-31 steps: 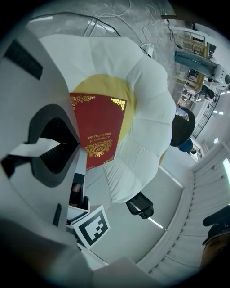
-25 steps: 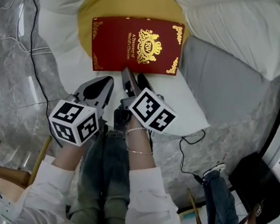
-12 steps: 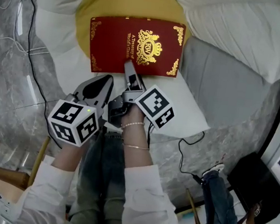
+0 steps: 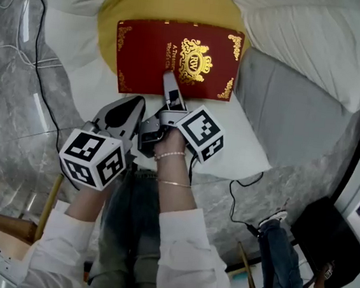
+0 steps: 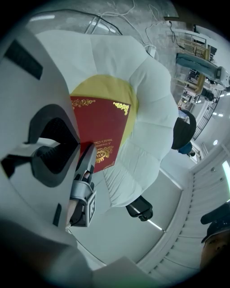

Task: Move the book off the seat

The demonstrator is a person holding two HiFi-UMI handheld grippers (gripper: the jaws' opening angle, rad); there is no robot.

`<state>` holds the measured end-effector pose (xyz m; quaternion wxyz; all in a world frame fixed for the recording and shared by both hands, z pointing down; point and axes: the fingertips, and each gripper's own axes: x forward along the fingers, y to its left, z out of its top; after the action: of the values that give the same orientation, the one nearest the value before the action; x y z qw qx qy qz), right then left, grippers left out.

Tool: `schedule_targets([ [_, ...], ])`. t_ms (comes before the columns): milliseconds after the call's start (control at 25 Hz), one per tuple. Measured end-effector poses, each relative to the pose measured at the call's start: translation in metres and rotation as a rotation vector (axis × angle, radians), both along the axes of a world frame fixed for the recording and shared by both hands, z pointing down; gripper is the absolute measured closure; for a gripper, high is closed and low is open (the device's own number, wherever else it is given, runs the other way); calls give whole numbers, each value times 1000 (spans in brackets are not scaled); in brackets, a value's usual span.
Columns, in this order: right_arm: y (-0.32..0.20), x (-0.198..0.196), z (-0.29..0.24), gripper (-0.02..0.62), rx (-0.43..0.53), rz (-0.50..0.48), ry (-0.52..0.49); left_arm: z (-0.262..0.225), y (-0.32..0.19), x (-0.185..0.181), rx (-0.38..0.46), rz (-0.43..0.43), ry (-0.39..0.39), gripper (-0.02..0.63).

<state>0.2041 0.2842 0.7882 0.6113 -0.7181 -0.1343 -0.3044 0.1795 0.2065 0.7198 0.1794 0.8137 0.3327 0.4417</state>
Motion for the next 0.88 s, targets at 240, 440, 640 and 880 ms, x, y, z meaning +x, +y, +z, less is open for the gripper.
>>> schedule_targets([
  [240, -1, 0, 2, 279, -8, -9, -11, 3, 2, 5, -6, -7, -2, 601],
  [440, -1, 0, 4, 278, -4, -5, -25, 3, 5, 7, -7, 0, 1, 601],
  [640, 0, 1, 7, 272, 2, 1, -6, 2, 7, 9, -6, 11, 10, 601],
  [880, 2, 4, 6, 267, 6, 19, 0, 4, 7, 7, -2, 15, 10, 601],
])
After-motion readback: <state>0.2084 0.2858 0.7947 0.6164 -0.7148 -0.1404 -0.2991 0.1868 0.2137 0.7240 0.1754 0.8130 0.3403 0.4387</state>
